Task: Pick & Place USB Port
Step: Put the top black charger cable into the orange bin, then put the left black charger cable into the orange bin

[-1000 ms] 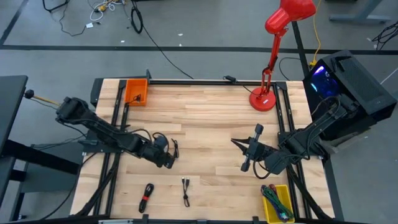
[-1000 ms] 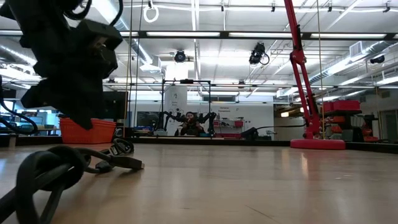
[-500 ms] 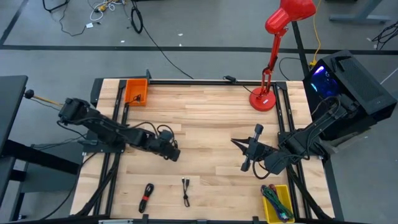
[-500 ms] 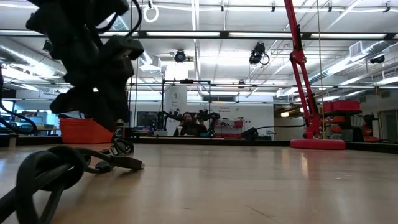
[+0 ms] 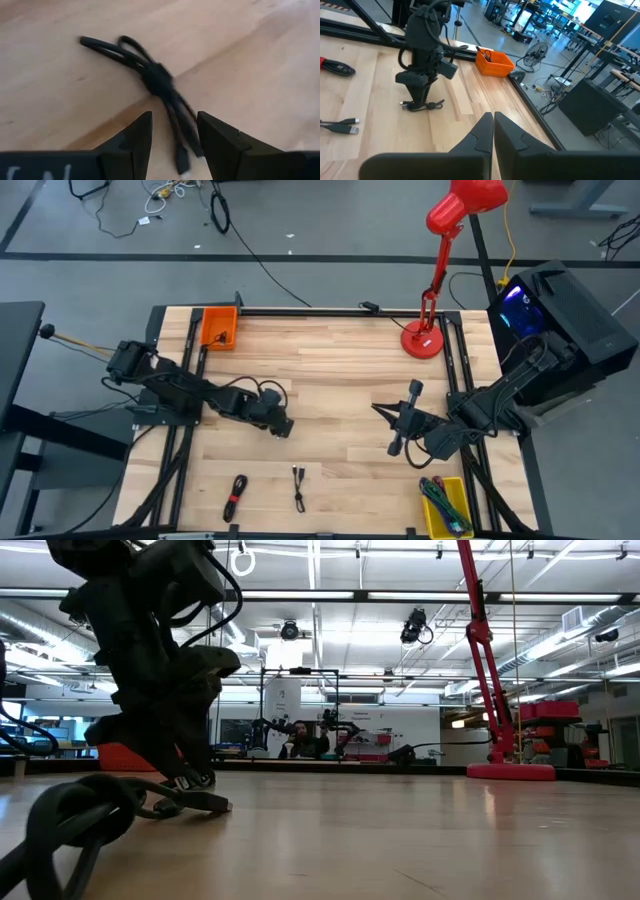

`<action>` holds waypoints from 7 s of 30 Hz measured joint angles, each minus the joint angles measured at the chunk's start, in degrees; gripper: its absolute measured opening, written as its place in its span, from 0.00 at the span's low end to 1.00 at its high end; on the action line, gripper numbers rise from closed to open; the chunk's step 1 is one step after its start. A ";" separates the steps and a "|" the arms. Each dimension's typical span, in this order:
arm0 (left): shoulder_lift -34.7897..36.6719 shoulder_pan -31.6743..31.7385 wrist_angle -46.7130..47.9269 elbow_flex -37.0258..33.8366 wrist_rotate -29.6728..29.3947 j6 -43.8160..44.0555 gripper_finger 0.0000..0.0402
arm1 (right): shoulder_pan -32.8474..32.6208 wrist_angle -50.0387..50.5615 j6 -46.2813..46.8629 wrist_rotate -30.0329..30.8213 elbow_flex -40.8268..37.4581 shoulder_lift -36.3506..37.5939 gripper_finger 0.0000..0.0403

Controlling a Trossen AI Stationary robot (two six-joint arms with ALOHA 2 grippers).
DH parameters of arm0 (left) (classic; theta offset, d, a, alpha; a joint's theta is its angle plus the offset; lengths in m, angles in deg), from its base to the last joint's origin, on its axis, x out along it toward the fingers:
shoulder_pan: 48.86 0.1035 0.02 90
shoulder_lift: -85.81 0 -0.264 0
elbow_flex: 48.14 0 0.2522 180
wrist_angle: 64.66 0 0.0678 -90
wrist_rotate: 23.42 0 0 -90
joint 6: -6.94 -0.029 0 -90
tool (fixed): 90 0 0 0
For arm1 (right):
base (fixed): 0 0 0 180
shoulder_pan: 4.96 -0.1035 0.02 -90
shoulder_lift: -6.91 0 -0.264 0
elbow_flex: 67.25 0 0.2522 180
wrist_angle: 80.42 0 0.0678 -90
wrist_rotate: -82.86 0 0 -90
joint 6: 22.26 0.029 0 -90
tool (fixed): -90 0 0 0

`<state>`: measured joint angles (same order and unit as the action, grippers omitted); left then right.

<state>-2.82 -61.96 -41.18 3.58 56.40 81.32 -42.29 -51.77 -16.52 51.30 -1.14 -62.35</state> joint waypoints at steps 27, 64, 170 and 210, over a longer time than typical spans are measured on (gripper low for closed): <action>-1.04 2.06 5.30 8.20 -0.90 -12.36 0.02 | -0.02 2.91 1.56 0.12 0.00 0.00 0.04; 40.48 27.89 53.52 11.13 -43.96 -24.61 0.02 | -0.02 7.09 8.39 2.13 0.00 0.02 0.04; 54.28 1.53 32.17 -3.76 -5.66 -13.32 0.25 | 0.00 7.52 10.32 0.55 0.00 -0.02 0.04; -11.16 -39.34 34.61 25.90 11.99 34.78 0.13 | 0.00 9.42 8.33 0.45 0.00 -0.02 0.04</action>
<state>-13.98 -101.29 -6.57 29.48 68.39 116.10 -42.29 -42.35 -8.19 51.75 -1.14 -62.37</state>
